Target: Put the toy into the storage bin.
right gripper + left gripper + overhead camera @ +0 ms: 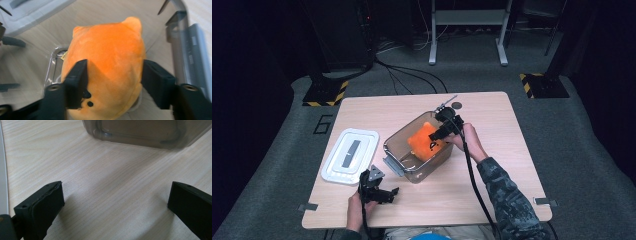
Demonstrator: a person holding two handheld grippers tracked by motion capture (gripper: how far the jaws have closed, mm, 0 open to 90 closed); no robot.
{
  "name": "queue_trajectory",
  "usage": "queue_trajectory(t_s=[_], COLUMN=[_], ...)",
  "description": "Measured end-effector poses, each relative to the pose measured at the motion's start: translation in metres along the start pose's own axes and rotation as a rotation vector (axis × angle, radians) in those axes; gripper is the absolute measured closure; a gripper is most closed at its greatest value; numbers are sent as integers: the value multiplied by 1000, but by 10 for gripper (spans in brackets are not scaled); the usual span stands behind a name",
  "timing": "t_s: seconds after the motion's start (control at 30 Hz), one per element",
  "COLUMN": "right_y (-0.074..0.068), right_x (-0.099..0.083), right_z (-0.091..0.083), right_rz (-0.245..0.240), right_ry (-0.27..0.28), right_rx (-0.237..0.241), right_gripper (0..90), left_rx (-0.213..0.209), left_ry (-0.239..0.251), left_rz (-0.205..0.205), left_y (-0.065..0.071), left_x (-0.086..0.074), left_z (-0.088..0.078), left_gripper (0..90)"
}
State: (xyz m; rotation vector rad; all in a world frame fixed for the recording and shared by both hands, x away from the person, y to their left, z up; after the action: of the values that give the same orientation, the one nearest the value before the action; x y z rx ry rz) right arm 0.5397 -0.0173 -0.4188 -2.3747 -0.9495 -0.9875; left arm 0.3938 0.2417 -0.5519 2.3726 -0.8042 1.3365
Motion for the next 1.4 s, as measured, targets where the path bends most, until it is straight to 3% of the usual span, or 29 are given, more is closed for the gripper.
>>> queue_trajectory(t_s=[0.2,0.37,0.6,0.83,0.93,1.07,1.27,1.4], right_y=[-2,-5,-6,-7,-5,-2,2,7], right_x=[-3,-3,1,2,-1,0,2,-1], right_z=[10,10,1,-1,3,-1,-18,-34], right_rz=[12,-6,-33,-95,-84,-68,-34,-16], right_ry=[-38,-22,11,13,10,28,83,121], right_rx=[37,34,-4,-59,-46,-24,-32,-36], right_gripper=[667,842,871,865,814,681,349,221], left_rx=[1,0,-1,1,1,1,-2,-2], left_ry=[0,3,2,5,5,6,3,4], left_rz=[0,-1,-1,-1,-1,-1,-1,-1], left_y=[0,0,0,0,0,0,0,0], left_x=[0,0,0,0,0,0,0,0], left_z=[0,0,0,0,0,0,0,0], left_gripper=[3,3,3,3,3,3,3,3])
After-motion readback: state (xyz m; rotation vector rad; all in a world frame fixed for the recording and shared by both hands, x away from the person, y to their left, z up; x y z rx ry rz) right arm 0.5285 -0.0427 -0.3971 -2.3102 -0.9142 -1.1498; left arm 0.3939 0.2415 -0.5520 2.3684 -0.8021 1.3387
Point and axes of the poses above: each handheld gripper's, and its own axes: z roughly forward along the jaws, x roughly out of its top, y roughly to its right, the point moved 3 cm from there along z, roughly forward along the jaws, and after that the axes turned 13 degrees about y, right-handed, at the moved point
